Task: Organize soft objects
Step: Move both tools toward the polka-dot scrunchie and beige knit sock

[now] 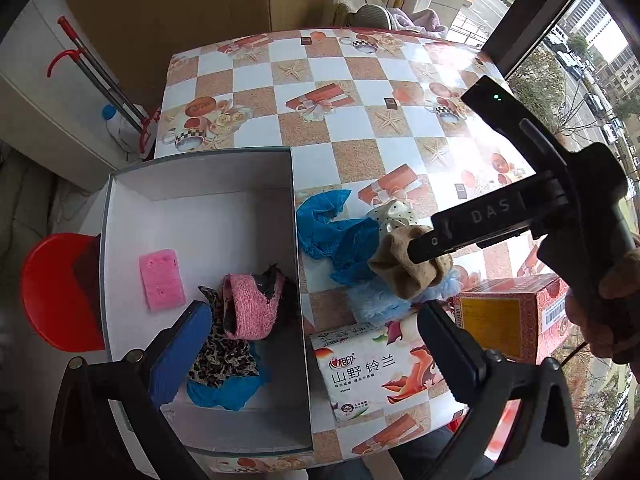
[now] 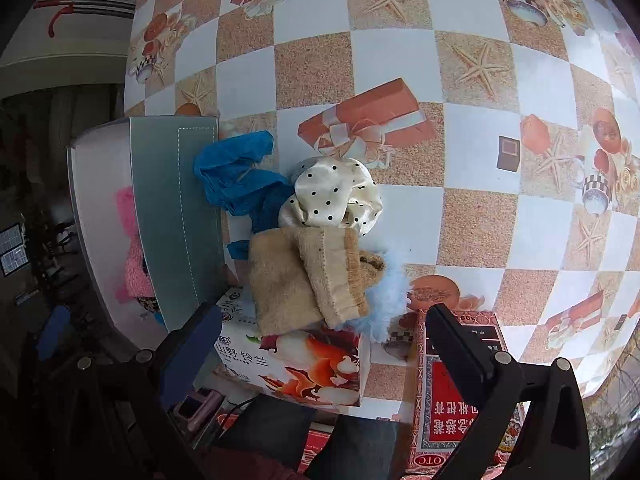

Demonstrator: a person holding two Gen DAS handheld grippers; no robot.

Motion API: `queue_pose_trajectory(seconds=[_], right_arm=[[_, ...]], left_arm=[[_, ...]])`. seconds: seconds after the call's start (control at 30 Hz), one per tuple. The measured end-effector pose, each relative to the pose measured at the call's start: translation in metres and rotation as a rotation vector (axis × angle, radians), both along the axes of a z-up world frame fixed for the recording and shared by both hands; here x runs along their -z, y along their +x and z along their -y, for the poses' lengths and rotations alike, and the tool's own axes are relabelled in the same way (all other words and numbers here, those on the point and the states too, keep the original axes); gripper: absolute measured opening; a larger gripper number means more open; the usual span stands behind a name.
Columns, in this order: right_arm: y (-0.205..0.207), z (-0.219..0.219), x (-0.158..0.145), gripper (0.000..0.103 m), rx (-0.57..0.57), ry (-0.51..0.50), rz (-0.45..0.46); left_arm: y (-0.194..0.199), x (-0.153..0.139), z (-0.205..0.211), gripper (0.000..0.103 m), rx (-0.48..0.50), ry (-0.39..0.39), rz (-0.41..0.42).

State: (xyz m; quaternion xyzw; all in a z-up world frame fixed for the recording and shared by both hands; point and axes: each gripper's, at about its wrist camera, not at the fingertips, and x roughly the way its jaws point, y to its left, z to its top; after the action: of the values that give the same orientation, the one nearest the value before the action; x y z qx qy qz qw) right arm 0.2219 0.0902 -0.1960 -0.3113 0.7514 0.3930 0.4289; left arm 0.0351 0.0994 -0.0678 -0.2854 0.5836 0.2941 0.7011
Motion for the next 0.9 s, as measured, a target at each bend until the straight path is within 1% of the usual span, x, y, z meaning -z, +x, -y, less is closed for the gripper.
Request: queue_pose_trajectory(seconds=[0.07,0.17,0.2,0.23,0.3,0.37,0.4,0.47,0.53,0.57,0.63,0.67,0.7,0.73,0.83,0.9], right_arm=[[-0.020,-0.015,0.026,0.103,-0.098,-0.067,0.001],[-0.041,-0.023,0.063,0.103,-0.227,-0.193,0.036],[-0.040,-0.021,0.073,0.103,-0.244,-0.242,0.062],[-0.034,-0.017,0.081,0.103,-0.235,-0.278,0.085],[-0.009,-0.005,0.087,0.103,-0.150,-0.312,0.095],[0.028,0.011,0.090,0.103,-0.026,-0.346,0.119],[0.049,0.021,0.090,0.103,0.042,-0.359,0.141],[0.094,0.047,0.085,0.103,0.217,-0.376,0.167],[0.133,0.079,0.077,0.103,0.435,-0.359,0.142],[0.146,0.094,0.072,0.103,0.526,-0.338,0.119],[0.164,0.121,0.064,0.103,0.698,-0.246,0.038],[0.169,0.131,0.060,0.103,0.762,-0.207,0.004],[0.171,0.139,0.057,0.103,0.806,-0.170,-0.020],[0.172,0.142,0.056,0.103,0.822,-0.137,-0.038],[0.164,0.130,0.059,0.103,0.760,-0.089,-0.084],[0.162,0.126,0.059,0.103,0.774,-0.070,-0.074]], left_arm=[[-0.003,0.003,0.001,0.103,-0.030,-0.011,-0.010],[-0.002,0.009,0.004,0.103,-0.057,-0.031,-0.024],[0.000,0.011,0.005,0.103,-0.061,-0.038,-0.026],[0.002,0.013,0.007,0.103,-0.059,-0.043,-0.027],[0.010,0.015,0.010,0.103,-0.047,-0.048,-0.026],[0.020,0.019,0.012,0.103,-0.028,-0.055,-0.025],[0.025,0.022,0.012,0.103,-0.016,-0.061,-0.027],[0.037,0.027,0.013,0.103,0.011,-0.068,-0.034],[0.050,0.032,0.014,0.103,0.042,-0.074,-0.042],[0.056,0.036,0.014,0.103,0.060,-0.079,-0.048],[0.069,0.042,0.014,0.103,0.093,-0.083,-0.063],[0.075,0.045,0.013,0.103,0.107,-0.083,-0.072],[0.081,0.048,0.013,0.103,0.119,-0.082,-0.079],[0.086,0.049,0.012,0.103,0.128,-0.080,-0.085],[0.100,0.053,0.010,0.103,0.149,-0.078,-0.098],[0.109,0.053,0.010,0.103,0.161,-0.073,-0.106]])
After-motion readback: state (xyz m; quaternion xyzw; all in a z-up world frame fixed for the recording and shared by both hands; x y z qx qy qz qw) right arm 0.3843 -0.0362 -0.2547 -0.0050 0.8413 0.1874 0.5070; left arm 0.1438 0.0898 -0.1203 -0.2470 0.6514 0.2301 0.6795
